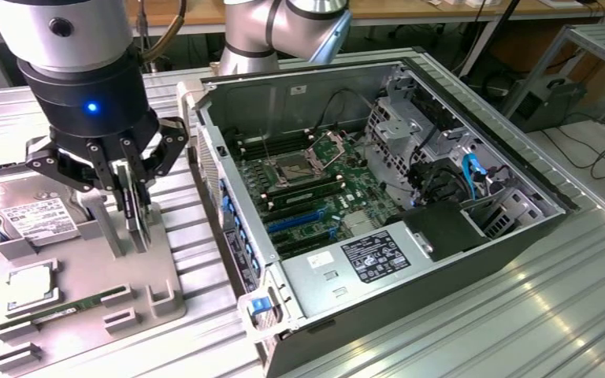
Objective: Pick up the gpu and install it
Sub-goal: 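Pick up the gpu and move the gpu toward the slot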
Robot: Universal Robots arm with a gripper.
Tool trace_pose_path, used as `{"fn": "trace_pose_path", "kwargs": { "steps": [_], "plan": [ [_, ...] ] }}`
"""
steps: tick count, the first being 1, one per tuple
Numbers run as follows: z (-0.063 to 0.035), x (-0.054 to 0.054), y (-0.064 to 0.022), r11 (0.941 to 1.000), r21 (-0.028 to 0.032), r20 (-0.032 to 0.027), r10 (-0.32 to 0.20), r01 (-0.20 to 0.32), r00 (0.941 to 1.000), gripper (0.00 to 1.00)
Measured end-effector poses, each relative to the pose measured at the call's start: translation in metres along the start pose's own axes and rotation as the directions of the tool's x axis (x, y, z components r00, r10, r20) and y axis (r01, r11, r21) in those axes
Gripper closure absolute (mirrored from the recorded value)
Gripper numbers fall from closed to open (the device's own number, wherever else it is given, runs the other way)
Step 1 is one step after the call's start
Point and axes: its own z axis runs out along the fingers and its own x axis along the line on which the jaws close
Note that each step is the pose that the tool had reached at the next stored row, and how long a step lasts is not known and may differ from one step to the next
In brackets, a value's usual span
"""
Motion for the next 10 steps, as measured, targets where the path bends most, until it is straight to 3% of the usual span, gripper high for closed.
{"fn": "trace_pose_path", "kwargs": {
  "steps": [10],
  "plan": [
    [-0.0131,0.000,0.0002,1.0000,0.0000,0.0000,0.000,0.000,1.0000,0.73]
  ]
}}
